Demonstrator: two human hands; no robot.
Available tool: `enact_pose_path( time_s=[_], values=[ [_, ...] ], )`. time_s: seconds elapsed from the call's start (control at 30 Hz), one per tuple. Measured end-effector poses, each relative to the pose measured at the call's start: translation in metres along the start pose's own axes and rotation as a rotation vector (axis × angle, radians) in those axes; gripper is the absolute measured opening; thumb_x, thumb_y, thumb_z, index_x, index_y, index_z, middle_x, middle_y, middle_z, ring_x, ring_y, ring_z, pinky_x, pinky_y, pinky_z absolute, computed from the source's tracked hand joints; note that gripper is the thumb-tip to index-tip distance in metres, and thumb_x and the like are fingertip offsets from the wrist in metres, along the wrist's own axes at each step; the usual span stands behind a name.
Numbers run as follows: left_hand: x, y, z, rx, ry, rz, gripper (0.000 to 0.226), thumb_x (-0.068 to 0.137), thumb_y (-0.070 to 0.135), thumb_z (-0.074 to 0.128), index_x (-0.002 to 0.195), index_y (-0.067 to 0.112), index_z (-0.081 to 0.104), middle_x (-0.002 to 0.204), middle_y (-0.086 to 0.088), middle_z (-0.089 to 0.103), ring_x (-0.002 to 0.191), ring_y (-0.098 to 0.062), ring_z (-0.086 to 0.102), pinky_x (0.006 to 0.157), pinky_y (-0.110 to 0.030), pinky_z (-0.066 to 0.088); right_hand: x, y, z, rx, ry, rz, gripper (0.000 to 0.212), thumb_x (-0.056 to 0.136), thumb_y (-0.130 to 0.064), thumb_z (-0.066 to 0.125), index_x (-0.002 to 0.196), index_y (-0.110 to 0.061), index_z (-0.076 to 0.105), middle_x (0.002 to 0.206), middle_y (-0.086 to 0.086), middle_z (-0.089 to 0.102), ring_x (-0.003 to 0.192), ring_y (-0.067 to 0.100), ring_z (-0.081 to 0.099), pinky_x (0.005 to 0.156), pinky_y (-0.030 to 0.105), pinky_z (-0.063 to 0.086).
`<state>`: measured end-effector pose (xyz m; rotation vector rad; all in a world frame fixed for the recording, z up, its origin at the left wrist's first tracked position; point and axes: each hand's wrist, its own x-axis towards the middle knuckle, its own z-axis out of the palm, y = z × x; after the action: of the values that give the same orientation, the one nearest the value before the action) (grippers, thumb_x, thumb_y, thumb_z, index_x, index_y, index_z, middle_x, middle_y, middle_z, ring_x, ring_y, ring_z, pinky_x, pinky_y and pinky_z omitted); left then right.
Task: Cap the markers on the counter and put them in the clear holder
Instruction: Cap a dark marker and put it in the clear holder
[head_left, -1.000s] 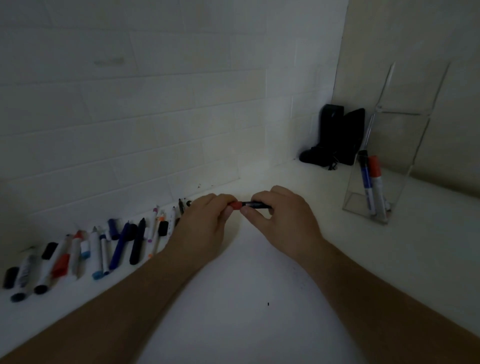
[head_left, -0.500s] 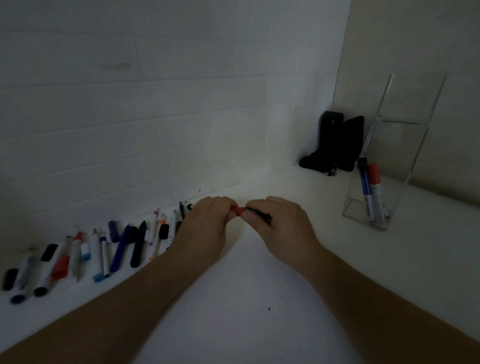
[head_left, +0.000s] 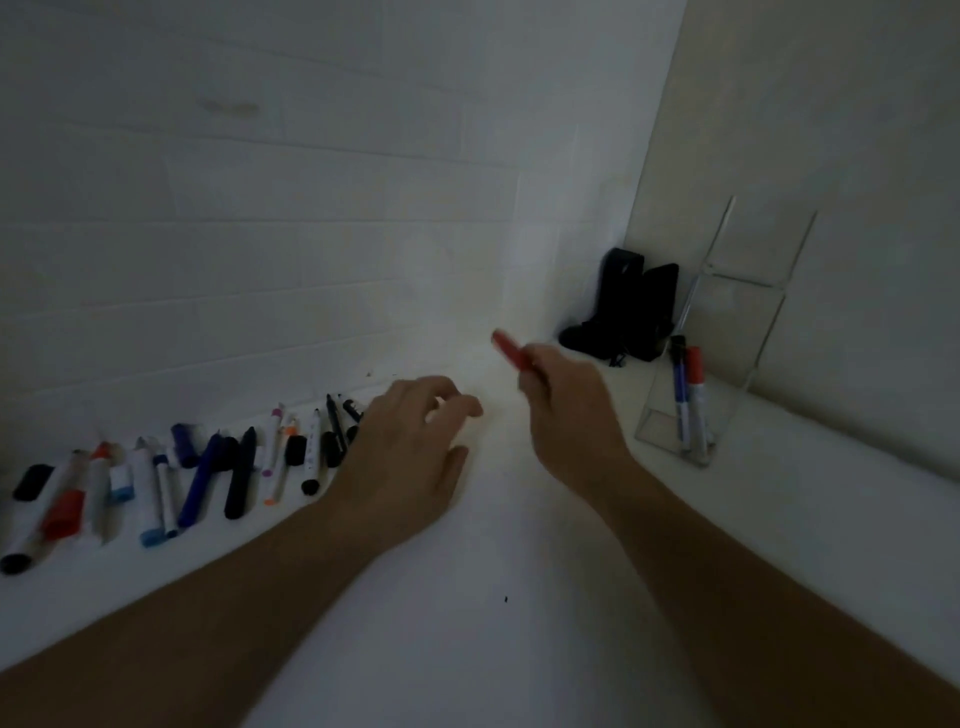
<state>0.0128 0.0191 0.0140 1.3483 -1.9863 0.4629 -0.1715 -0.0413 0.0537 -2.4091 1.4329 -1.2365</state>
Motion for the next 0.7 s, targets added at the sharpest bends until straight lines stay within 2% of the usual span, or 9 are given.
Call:
enact_pose_path(
  time_s=[0.07, 0.13, 0.2, 0.27, 0.4, 0.53, 0.63, 0.7],
  values=[
    [-0.001, 0.009, 0.004, -0.004, -0.053, 0.096, 0.041, 0.083, 0.018, 0.064, 0.123, 0.024, 0.06, 0.125, -0.003, 0.054, 0.11, -0.025, 0.05, 0.086, -0.038, 0.039, 0.015, -0.003, -0.029, 0.147, 0.118, 0.066, 0.023, 0.104, -0.023, 0.05, 0.127, -0.023, 0.055, 0.104, -0.008, 0.053, 0.082, -0.003, 0.049, 0.075, 0.01, 0.041],
    [-0.003, 0.016, 0.007, -0.002, -0.055, 0.186, 0.035, 0.085, 0.015, 0.061, 0.119, 0.024, 0.064, 0.126, -0.006, 0.055, 0.11, -0.024, 0.051, 0.087, -0.037, 0.037, 0.028, 0.0, -0.063, 0.106, 0.205, 0.091, 0.02, 0.104, -0.022, 0.052, 0.124, -0.026, 0.053, 0.101, -0.011, 0.051, 0.081, 0.0, 0.05, 0.078, 0.004, 0.04],
    [-0.004, 0.02, 0.009, -0.019, -0.039, 0.253, 0.028, 0.087, 0.012, 0.061, 0.111, 0.024, 0.068, 0.125, -0.007, 0.058, 0.108, -0.024, 0.053, 0.087, -0.039, 0.039, 0.041, 0.013, -0.093, -0.005, 0.291, 0.056, 0.022, 0.102, -0.021, 0.055, 0.123, -0.02, 0.056, 0.105, -0.006, 0.054, 0.091, 0.012, 0.054, 0.09, 0.025, 0.047],
    [-0.005, 0.02, 0.009, -0.016, -0.029, 0.28, 0.025, 0.085, 0.01, 0.063, 0.104, 0.025, 0.07, 0.123, -0.006, 0.059, 0.107, -0.024, 0.053, 0.086, -0.038, 0.038, 0.049, 0.031, -0.118, -0.093, 0.333, 0.052, 0.026, 0.1, -0.022, 0.057, 0.125, -0.015, 0.058, 0.111, 0.001, 0.057, 0.098, 0.019, 0.057, 0.091, 0.035, 0.048],
    [-0.005, 0.017, 0.008, -0.024, -0.035, 0.264, 0.026, 0.083, 0.009, 0.064, 0.1, 0.028, 0.07, 0.122, -0.003, 0.058, 0.109, -0.022, 0.052, 0.088, -0.034, 0.033, 0.045, 0.065, -0.147, -0.198, 0.334, 0.144, 0.028, 0.101, -0.025, 0.058, 0.127, -0.016, 0.056, 0.106, 0.001, 0.059, 0.095, 0.025, 0.063, 0.084, 0.037, 0.052],
    [-0.005, 0.018, 0.009, -0.024, -0.048, 0.278, 0.023, 0.084, 0.011, 0.063, 0.098, 0.029, 0.069, 0.122, -0.002, 0.057, 0.108, -0.021, 0.052, 0.087, -0.035, 0.035, 0.027, 0.087, -0.146, -0.291, 0.238, 0.187, 0.046, 0.101, -0.02, 0.056, 0.14, -0.03, 0.035, 0.108, 0.01, 0.068, 0.073, 0.028, 0.068, 0.068, 0.043, 0.061],
    [-0.006, 0.016, 0.008, -0.029, -0.075, 0.27, 0.023, 0.083, 0.012, 0.065, 0.097, 0.03, 0.07, 0.122, -0.002, 0.056, 0.108, -0.021, 0.052, 0.084, -0.036, 0.038, 0.016, 0.095, -0.135, -0.378, 0.133, 0.223, 0.052, 0.102, -0.019, 0.049, 0.144, -0.039, 0.026, 0.097, 0.01, 0.068, 0.069, 0.027, 0.066, 0.066, 0.048, 0.061],
    [-0.006, 0.015, 0.009, -0.028, -0.091, 0.261, 0.024, 0.082, 0.013, 0.065, 0.097, 0.032, 0.07, 0.123, -0.001, 0.055, 0.108, -0.02, 0.051, 0.084, -0.034, 0.036, 0.011, 0.099, -0.128, -0.414, 0.112, 0.244, 0.055, 0.104, -0.016, 0.043, 0.149, -0.039, 0.023, 0.086, 0.007, 0.064, 0.065, 0.023, 0.063, 0.065, 0.042, 0.058]
  ],
)
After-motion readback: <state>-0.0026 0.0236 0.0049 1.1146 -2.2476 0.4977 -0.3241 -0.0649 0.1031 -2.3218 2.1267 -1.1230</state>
